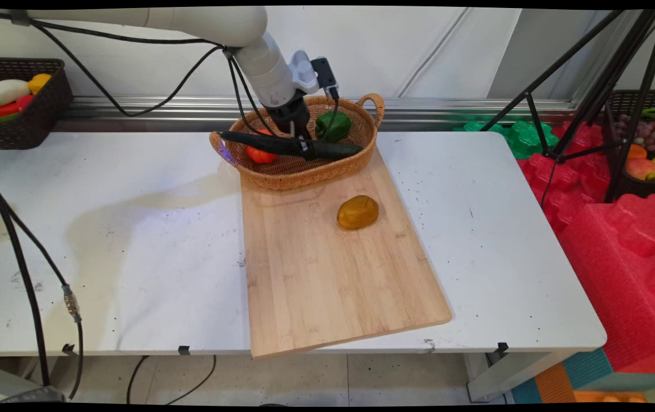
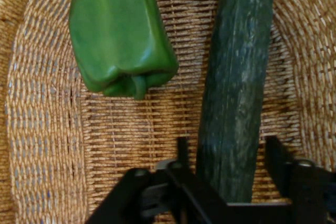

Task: Pick up the cucumber from the vegetable basket, then place the picked object on the cutting board

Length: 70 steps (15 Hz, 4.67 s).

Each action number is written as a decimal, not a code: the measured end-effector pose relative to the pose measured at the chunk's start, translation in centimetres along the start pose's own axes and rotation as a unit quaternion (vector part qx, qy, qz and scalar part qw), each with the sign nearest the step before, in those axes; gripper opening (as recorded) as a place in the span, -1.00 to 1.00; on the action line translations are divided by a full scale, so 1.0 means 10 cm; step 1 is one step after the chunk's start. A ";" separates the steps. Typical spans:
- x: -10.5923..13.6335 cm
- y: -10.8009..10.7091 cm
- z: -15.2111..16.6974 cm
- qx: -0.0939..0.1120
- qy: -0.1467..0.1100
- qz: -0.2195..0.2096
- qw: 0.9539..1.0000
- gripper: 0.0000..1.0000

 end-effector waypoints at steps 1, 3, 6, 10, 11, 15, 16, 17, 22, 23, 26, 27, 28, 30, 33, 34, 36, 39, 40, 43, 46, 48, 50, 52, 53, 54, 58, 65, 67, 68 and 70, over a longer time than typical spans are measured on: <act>0.01 0.00 0.01 0.001 -0.001 0.002 1.000 -1.00; 0.02 0.00 0.01 0.004 -0.002 0.006 1.000 -1.00; 0.03 0.01 -0.04 0.013 -0.001 0.010 1.000 -1.00; 0.06 0.05 -0.28 0.032 0.013 0.006 0.999 -1.00; 0.07 0.07 -0.34 0.036 0.017 0.002 0.999 -1.00; 0.04 0.20 -0.79 0.052 0.045 -0.025 0.997 -1.00; 0.02 0.27 -0.94 0.054 0.052 -0.034 0.997 -1.00; -0.01 0.34 -1.06 0.054 0.058 -0.041 0.996 -1.00; -0.26 0.79 -1.64 0.034 0.086 -0.102 0.990 -1.00; -0.33 0.89 -1.73 0.029 0.088 -0.119 0.988 -1.00; -0.57 1.16 -1.92 0.014 0.091 -0.172 0.981 -1.00; -0.64 1.25 -1.95 0.009 0.091 -0.193 0.977 -1.00; -0.71 1.33 -1.98 0.004 0.090 -0.213 0.973 -1.00; -0.82 1.48 -1.99 -0.005 0.090 -0.244 0.966 -1.00; -0.92 1.64 -1.95 -0.015 0.093 -0.283 0.954 -1.00; -0.95 1.69 -1.91 -0.016 0.094 -0.299 0.950 -1.00; -0.99 1.76 -1.83 -0.016 0.094 -0.321 0.942 -1.00; -1.02 1.85 -1.64 -0.017 0.093 -0.352 0.931 -1.00; -1.03 1.88 -1.58 -0.019 0.093 -0.360 0.928 -1.00; -1.01 1.94 -1.35 -0.025 0.095 -0.381 0.919 -1.00; -0.99 1.97 -1.18 -0.029 0.095 -0.391 0.915 -1.00; -0.99 1.98 -1.04 -0.030 0.095 -0.400 0.911 -1.00; -0.98 2.00 -0.92 -0.030 0.094 -0.408 0.907 -1.00; -0.97 2.01 -0.81 -0.031 0.093 -0.415 0.904 -1.00; -0.96 2.01 -0.77 -0.030 0.093 -0.418 0.903 -1.00; -0.95 2.01 -0.73 -0.030 0.093 -0.421 0.902 -1.00; -0.93 2.03 -0.58 -0.029 0.091 -0.428 0.898 -1.00; -0.94 2.06 -0.43 -0.026 0.087 -0.433 0.897 -1.00; -0.94 2.08 -0.40 -0.026 0.086 -0.433 0.897 -1.00; -0.94 2.09 -0.39 -0.026 0.085 -0.433 0.897 -1.00; -0.94 2.10 -0.37 -0.026 0.085 -0.432 0.897 1.00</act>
